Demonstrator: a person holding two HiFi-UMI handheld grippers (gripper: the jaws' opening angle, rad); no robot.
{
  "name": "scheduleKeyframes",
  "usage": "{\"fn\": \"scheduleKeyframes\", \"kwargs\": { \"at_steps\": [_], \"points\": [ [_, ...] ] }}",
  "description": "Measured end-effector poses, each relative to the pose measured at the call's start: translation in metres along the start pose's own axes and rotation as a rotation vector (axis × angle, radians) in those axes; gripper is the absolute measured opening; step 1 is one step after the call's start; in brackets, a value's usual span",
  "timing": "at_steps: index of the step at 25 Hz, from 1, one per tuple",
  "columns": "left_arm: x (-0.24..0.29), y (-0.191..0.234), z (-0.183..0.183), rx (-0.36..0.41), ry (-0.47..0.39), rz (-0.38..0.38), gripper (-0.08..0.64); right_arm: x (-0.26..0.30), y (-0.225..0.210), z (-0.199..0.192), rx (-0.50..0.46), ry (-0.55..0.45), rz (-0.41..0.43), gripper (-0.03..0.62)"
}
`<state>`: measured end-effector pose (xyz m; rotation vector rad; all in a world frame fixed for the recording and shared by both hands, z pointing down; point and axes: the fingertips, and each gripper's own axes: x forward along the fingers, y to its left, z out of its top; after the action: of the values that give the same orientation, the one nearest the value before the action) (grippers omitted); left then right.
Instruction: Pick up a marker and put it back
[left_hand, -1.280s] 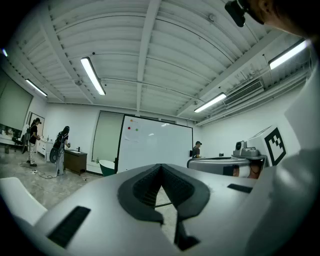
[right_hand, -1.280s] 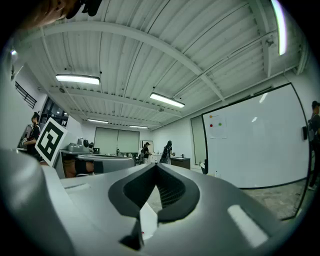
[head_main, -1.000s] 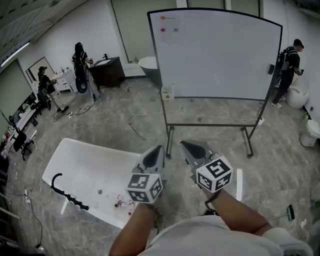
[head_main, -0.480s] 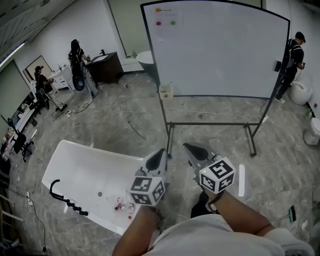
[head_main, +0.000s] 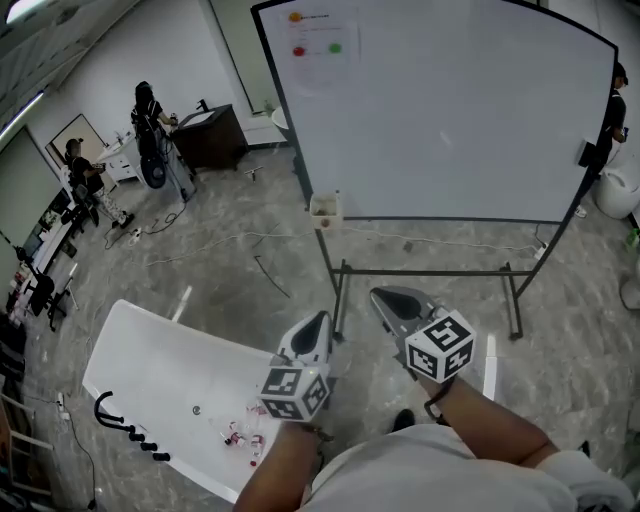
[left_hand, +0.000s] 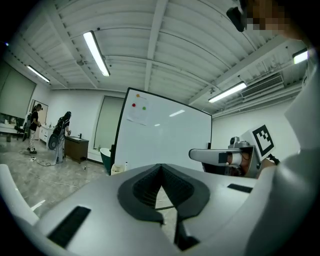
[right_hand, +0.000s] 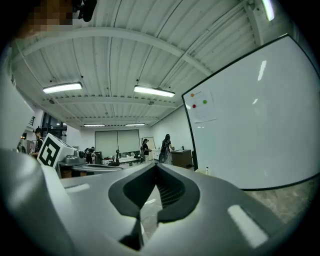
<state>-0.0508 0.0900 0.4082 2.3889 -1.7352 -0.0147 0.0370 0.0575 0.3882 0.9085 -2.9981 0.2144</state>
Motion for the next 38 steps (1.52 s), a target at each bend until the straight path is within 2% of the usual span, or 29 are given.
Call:
{"fn": "scheduleKeyframes", "kwargs": {
  "at_steps": [7,12,18,21,26,31,38],
  "points": [
    [0.095,0.017,0.011,-0.002,0.02,0.01,0.005,0.06,-0.087,0.01,0.012,0.077,0.101,0.003],
    [0.154,0.043,0.013,-0.014,0.025,-0.002,0.005,0.101,-0.127,0.005,0.036,0.105,0.115,0.005],
    [0.245,0.089,0.013,-0.032,0.023,-0.048,0.005,0.157,-0.195,-0.001,0.042,0.122,0.064,0.006],
    [0.293,0.116,0.019,-0.013,0.031,-0.081,0.005,0.2,-0.232,-0.002,0.049,0.129,0.034,0.006],
    [0.364,0.186,0.027,-0.007,0.061,-0.098,0.005,0.285,-0.282,-0.016,0.099,0.173,0.016,0.012],
    [0.417,0.246,0.027,-0.026,0.09,-0.125,0.005,0.359,-0.325,-0.053,0.159,0.248,-0.037,0.038],
    [0.459,0.31,-0.009,-0.087,0.173,-0.142,0.005,0.423,-0.378,-0.126,0.263,0.39,-0.129,0.083]
  ]
}}
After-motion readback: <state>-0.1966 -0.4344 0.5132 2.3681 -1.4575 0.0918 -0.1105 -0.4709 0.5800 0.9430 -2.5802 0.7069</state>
